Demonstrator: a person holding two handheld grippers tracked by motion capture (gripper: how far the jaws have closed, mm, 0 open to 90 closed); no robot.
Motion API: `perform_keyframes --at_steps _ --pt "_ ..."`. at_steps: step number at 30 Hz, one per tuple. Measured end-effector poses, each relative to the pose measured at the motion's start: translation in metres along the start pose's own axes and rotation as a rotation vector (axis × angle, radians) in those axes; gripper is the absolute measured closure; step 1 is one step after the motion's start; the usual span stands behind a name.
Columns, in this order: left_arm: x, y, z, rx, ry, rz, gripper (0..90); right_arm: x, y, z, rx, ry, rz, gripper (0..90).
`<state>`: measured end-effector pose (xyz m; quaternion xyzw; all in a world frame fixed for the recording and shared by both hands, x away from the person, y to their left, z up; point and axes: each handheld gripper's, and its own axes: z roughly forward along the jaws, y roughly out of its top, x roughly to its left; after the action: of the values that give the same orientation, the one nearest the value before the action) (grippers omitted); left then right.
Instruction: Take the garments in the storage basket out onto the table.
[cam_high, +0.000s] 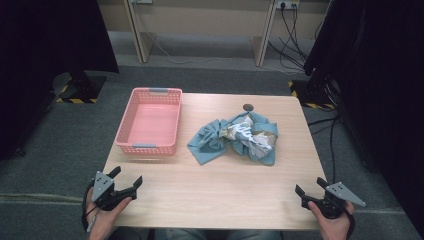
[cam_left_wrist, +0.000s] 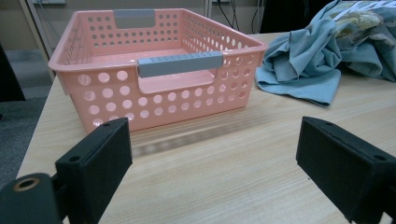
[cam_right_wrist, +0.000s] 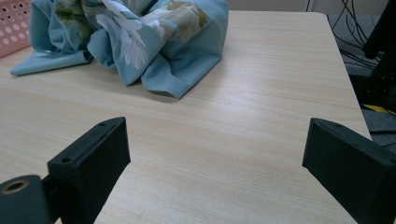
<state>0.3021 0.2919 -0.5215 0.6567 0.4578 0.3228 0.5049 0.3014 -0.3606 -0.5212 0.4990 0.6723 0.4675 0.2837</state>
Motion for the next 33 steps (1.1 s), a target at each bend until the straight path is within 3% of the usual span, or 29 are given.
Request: perform_keyframes --at_steps 33 --pt "-0.004 -0.011 0.014 0.006 -0.002 -0.002 10.2 -0.001 -0.008 0.007 -0.004 -0.013 0.004 6.7"
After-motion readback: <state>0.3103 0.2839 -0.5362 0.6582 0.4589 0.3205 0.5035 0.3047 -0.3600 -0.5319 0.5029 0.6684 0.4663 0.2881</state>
